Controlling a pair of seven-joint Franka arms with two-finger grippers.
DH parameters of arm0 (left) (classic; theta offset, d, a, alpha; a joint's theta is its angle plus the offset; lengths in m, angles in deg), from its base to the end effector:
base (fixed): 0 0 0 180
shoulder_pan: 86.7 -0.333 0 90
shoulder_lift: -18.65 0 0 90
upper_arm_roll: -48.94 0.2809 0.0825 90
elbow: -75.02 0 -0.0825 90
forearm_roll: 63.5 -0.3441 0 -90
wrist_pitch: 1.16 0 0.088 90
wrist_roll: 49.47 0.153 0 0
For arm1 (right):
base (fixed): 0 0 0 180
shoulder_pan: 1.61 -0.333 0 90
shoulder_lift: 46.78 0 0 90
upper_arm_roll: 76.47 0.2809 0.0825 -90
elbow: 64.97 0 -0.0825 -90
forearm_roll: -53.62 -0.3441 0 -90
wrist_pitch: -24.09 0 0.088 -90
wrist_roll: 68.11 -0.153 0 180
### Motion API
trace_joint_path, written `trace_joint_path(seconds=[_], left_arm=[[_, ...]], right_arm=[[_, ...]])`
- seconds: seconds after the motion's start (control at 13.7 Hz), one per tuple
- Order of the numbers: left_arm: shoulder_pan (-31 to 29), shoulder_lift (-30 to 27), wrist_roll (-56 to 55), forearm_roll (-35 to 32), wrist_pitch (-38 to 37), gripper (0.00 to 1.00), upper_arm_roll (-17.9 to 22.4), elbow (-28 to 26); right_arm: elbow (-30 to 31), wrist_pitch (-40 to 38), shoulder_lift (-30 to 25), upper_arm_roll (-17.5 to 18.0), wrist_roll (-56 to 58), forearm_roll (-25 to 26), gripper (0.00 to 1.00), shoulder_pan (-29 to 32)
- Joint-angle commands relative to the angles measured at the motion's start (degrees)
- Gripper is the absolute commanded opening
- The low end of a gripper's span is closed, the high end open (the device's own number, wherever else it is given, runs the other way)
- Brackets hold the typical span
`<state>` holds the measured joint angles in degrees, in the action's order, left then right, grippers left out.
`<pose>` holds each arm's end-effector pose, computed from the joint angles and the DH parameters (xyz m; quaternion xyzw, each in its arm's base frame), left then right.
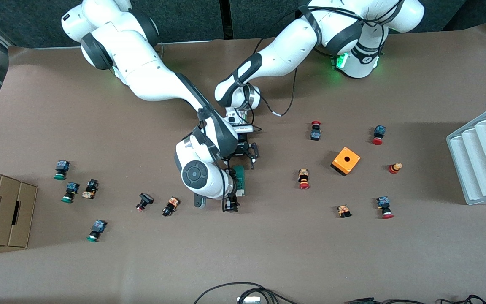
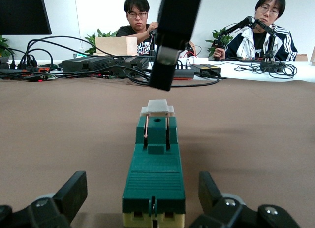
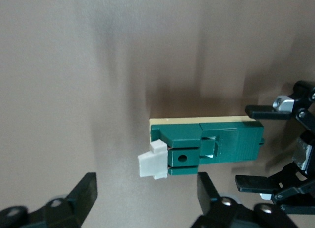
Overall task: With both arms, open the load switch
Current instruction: 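Grip the green switch body with the right gripper while the left gripper lowers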
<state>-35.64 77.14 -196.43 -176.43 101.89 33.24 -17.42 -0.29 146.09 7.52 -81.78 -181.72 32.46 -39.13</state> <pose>0.3691 -0.5122 0.0583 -0.7780 -0.0280 -0.6273 0.0181 0.5798 0.4208 0.1917 -0.7026 0.7005 0.1082 0.0626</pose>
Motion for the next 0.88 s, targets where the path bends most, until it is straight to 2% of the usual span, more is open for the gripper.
trace_joint_path(seconds=[0.0, 0.15, 0.51, 0.81], left_arm=[[0.88, 2.15, 1.76, -0.28, -0.22, 1.0, 0.41, 3.4], [1.05, 2.68, 2.46, -0.28, -0.22, 1.0, 0.41, 4.81], [1.05, 3.03, 2.47, -0.28, 0.04, 0.97, 0.49, 4.81], [1.05, 3.65, 2.55, -0.71, 0.04, 0.72, 0.49, 4.81]], right_arm=[[-2.62, 0.87, 1.86, -0.58, -0.73, -1.51, 0.82, -0.81], [-2.54, 0.87, 2.04, -0.58, -0.64, -1.42, 0.75, -1.07], [-2.27, 0.87, 2.74, -0.84, -0.29, -1.16, 0.73, -1.25], [-2.1, 0.87, 3.09, -0.84, -0.29, -1.16, 0.68, -1.25]])
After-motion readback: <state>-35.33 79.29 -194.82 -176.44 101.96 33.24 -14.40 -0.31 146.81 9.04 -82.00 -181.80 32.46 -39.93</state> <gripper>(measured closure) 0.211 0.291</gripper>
